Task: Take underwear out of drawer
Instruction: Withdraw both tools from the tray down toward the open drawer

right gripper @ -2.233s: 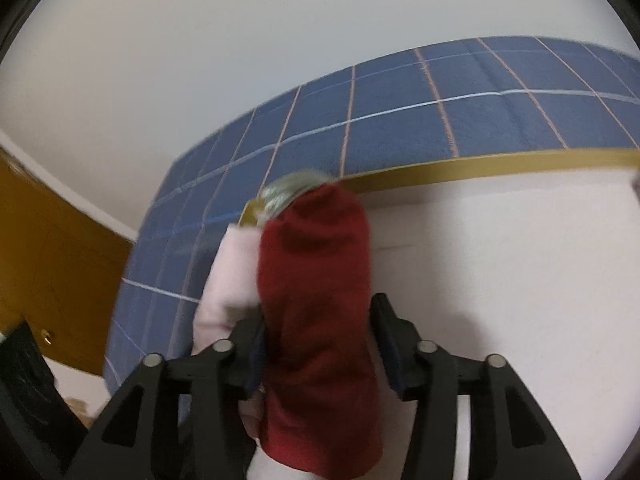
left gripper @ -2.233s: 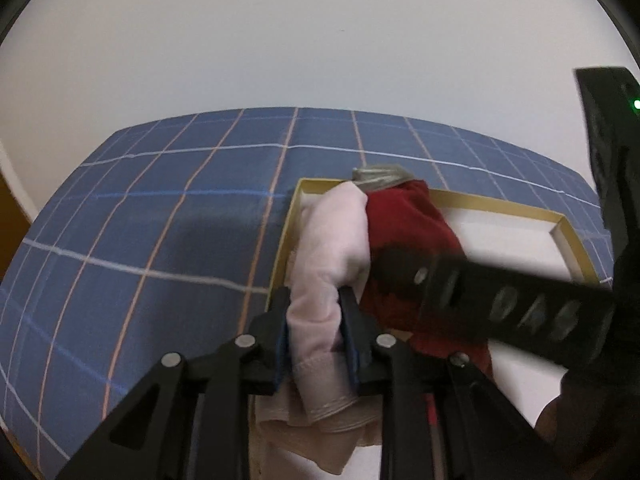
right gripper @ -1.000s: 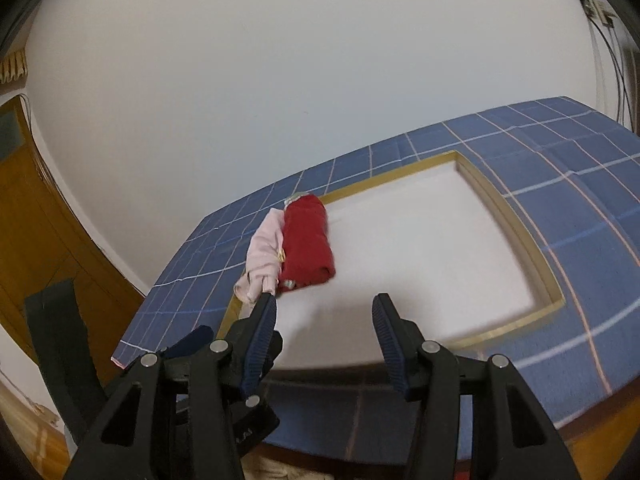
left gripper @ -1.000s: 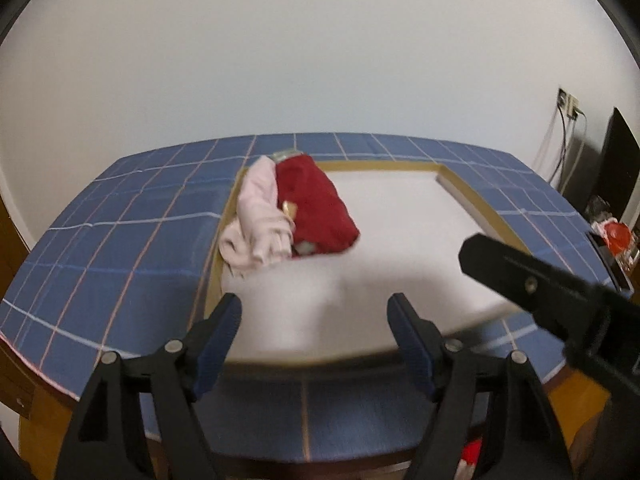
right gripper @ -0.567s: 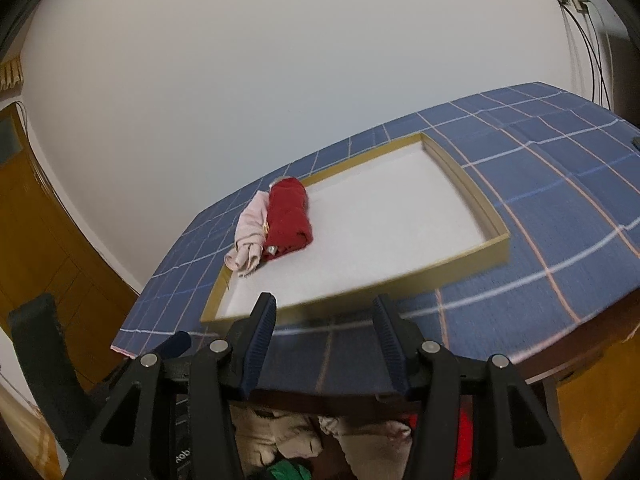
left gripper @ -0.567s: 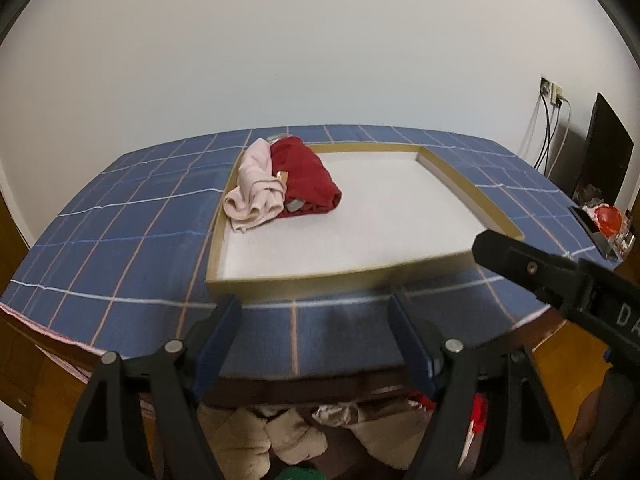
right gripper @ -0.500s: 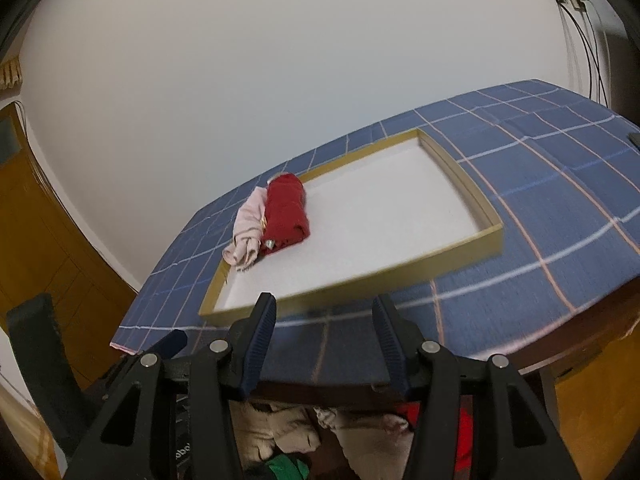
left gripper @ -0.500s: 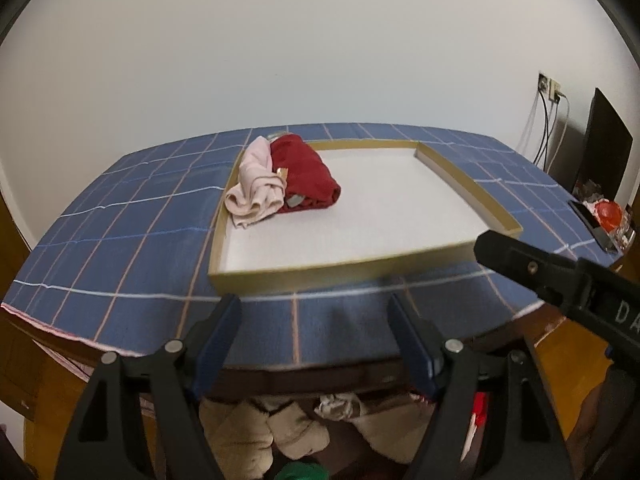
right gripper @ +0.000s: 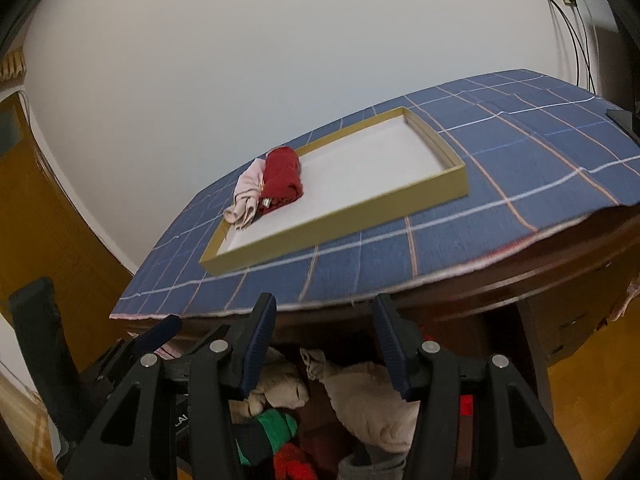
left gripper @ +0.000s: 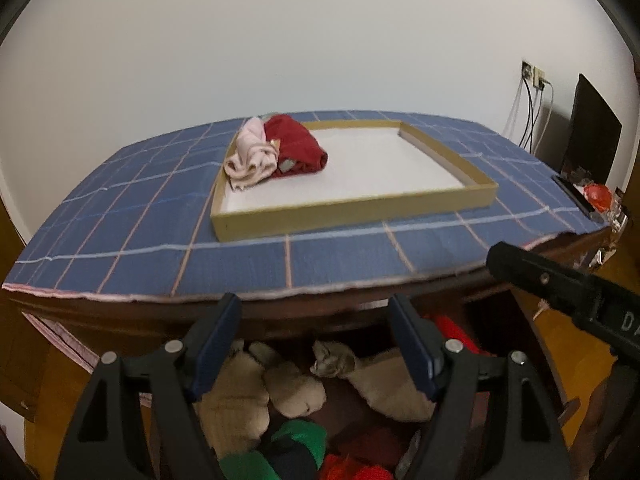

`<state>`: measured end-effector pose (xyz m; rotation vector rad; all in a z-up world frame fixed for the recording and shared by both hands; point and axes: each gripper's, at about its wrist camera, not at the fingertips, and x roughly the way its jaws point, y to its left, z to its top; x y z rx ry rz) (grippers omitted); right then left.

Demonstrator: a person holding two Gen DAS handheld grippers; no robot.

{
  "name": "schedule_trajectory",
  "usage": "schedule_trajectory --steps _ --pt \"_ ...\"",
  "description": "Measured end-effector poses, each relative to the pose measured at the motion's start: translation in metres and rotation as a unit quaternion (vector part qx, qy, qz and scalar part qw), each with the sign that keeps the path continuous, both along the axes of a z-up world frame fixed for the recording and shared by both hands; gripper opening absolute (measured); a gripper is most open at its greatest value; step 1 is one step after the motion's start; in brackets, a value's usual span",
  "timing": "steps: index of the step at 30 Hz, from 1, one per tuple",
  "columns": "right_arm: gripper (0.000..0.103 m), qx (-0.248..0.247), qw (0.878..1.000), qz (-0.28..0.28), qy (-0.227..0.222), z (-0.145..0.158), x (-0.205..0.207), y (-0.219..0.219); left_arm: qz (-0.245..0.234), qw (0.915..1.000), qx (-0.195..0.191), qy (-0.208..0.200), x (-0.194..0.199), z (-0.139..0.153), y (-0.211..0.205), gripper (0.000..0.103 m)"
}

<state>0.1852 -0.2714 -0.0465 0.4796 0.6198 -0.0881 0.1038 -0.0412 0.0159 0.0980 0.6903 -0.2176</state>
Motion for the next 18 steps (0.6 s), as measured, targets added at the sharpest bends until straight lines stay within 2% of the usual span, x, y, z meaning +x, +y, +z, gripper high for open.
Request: schedule_trajectory --steps 14,18 --pt "0.053 -0.008 1.000 0.025 0.013 -0.019 -0.039 0.025 -0.003 0.9997 -0.008 0.023 -0.033 -0.023 0.013 0.077" --pt "0.053 -0.010 0.999 0.025 0.018 -0.024 -0.047 0.025 -0.003 0.9996 0.001 0.029 -0.039 -0.029 0.015 0.076"
